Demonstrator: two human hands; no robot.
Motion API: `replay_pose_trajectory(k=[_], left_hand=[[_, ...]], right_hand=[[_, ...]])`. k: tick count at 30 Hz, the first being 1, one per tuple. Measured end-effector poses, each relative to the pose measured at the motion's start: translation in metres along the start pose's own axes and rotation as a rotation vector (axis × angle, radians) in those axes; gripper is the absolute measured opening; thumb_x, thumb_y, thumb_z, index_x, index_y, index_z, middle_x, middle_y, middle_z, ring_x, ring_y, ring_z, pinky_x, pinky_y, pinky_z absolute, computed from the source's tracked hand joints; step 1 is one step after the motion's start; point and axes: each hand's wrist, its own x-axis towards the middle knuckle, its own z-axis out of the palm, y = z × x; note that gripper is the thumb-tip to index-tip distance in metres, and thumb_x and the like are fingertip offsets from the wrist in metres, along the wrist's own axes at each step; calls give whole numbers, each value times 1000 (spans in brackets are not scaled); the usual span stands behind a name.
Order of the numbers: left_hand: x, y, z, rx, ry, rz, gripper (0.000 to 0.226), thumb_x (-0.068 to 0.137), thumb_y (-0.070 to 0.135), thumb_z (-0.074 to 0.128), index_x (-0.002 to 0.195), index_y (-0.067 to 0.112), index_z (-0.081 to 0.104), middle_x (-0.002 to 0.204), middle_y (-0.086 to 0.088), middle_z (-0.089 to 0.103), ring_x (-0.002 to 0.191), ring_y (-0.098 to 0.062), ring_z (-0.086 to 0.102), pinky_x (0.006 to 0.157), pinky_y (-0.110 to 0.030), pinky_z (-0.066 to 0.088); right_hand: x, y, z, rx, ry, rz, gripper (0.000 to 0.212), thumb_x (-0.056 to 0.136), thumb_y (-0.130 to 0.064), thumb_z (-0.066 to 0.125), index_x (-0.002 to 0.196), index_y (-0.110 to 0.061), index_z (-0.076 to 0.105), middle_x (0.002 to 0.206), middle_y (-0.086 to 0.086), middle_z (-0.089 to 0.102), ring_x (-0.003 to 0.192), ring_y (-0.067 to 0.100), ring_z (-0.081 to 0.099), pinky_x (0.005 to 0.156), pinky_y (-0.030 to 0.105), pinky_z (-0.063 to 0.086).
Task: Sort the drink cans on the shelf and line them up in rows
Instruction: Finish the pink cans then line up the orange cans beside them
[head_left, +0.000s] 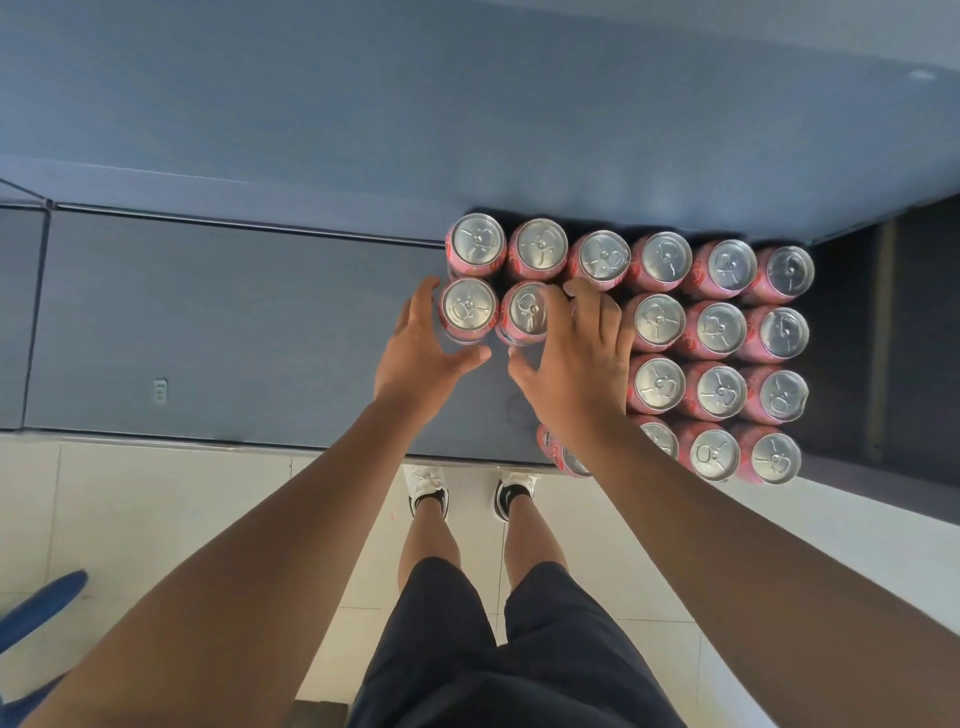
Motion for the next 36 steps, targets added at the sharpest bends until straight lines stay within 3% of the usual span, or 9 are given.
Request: replay_pose_trajectory(k=[6,10,15,24,28,34,36], left_hand=[[-42,9,-16,349,-16,45,74,87,41,68,147,28,26,153,9,29,131,-26,43,90,-47,47],[-76,16,-25,686,-46,118,60,94,39,58,144,23,29,156,4,23,134,-28,37,101,-48,42],[-107,29,-31,844,35,170,55,96,45,51,142,22,30,155,1,26,135,-32,37,106,-49,41],[-154,59,-50,830,229,45,54,98,48,43,144,26,27,155,2,25,140,-32,29,111,-49,34],[-171,64,-65,808,330,-38,55,97,50,44,144,26,28,153,3,29,139,-32,31,111,-49,35],[-195,54,-95,756,454,-125,56,96,48,47,143,24,32,149,2,34,139,-35,30,110,-49,34],[-204,47,-107,729,495,-141,55,96,48,47,142,24,32,149,2,34,140,-35,30,110,-48,35]], right_hand=[[-21,-4,-29,28,-46,-33,49,76,-28,71,120,-9,59,126,13,57,110,37,53,91,48,46],[-30,-6,-53,9,-135,-55,46,77,-26,70,120,-10,61,131,12,58,115,37,55,90,46,48],[-38,-8,-82,-31,-214,-111,47,79,-26,67,124,-15,60,132,8,59,114,37,56,86,46,49],[-39,-27,-126,-25,-288,-285,50,82,-30,63,130,-19,57,136,6,57,125,37,50,94,52,44],[-35,-42,-138,24,-329,-393,54,94,-38,50,144,-21,38,151,4,38,136,34,34,105,53,32],[-42,-83,-153,33,-311,-434,51,88,-41,61,132,-17,53,138,8,54,124,38,51,96,52,41],[-44,-100,-158,29,-303,-470,51,91,-41,57,135,-17,50,143,8,49,128,39,47,100,53,38]])
